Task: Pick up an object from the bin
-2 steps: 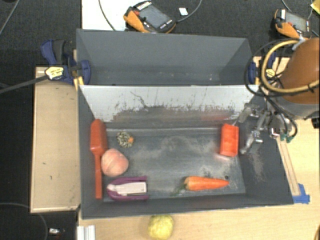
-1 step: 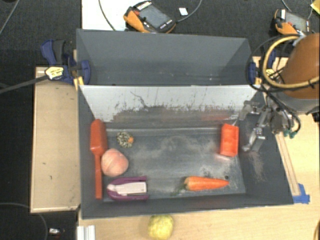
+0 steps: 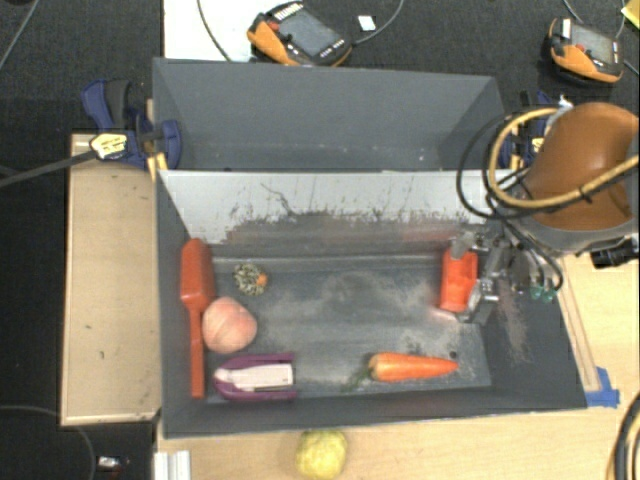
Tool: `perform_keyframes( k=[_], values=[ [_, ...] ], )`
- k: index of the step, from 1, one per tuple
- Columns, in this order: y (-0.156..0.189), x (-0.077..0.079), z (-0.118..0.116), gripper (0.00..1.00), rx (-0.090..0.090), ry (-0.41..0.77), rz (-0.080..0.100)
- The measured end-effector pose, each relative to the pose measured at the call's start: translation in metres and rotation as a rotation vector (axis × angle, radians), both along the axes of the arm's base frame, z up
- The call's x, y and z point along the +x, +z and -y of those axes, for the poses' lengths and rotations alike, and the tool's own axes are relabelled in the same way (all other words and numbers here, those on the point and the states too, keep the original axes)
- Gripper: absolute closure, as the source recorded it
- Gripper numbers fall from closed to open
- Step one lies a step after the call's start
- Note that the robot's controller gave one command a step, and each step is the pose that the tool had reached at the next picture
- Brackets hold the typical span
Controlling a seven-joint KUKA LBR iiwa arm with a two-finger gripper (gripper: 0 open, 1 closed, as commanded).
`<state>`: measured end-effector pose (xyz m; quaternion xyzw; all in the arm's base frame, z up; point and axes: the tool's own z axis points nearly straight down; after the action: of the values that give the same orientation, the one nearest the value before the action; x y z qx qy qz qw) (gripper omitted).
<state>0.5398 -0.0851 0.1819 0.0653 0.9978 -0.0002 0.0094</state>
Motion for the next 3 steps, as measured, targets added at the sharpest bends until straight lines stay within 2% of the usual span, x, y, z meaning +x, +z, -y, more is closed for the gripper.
perform_keyframes(
  k=[1, 2, 3],
  values=[
    [-0.027, 0.017, -0.005, 0.0, -0.003, 0.068, 0.001],
    [-0.065, 0.022, 0.035, 0.0, -0.004, 0.038, 0.009],
    [-0.064, 0.021, 0.033, 0.0, -0.003, 0.04, 0.008]
  ],
)
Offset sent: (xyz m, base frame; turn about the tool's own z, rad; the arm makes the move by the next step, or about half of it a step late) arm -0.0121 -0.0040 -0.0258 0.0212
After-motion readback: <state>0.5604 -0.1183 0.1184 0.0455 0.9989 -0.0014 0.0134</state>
